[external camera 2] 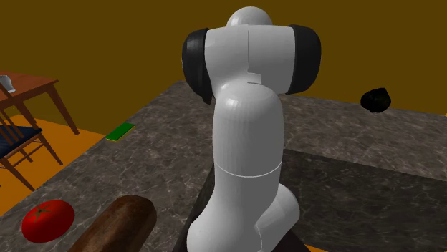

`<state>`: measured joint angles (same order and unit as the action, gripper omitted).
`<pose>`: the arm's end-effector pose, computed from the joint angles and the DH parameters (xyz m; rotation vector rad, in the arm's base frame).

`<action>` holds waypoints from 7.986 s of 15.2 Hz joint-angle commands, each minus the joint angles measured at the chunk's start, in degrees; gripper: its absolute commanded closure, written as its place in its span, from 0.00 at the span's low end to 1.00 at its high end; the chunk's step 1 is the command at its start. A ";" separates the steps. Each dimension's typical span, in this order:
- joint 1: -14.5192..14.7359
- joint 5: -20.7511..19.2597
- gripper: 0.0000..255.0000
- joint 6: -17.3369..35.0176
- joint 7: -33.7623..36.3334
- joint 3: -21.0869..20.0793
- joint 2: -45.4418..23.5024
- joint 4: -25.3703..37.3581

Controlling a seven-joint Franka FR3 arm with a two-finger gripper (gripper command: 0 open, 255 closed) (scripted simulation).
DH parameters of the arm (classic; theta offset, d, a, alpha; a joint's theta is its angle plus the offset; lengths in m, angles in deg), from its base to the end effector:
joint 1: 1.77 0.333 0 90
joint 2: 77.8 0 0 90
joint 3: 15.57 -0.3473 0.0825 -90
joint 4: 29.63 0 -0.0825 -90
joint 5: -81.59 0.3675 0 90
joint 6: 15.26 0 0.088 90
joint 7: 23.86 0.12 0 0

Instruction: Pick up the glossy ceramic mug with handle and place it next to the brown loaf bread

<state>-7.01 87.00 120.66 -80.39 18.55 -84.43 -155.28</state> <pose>0.4249 -0.3400 0.3787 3.0573 0.3693 0.0924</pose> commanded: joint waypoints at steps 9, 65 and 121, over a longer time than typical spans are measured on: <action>0.00 -0.01 1.00 0.00 0.00 0.00 0.01 -0.01; 3.35 -16.34 1.00 -31.56 31.94 -20.31 44.87 -11.91; 17.03 6.92 1.00 -12.62 60.17 -52.94 58.15 -45.92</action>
<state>9.96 93.75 107.10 -20.27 -34.19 -25.80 -200.79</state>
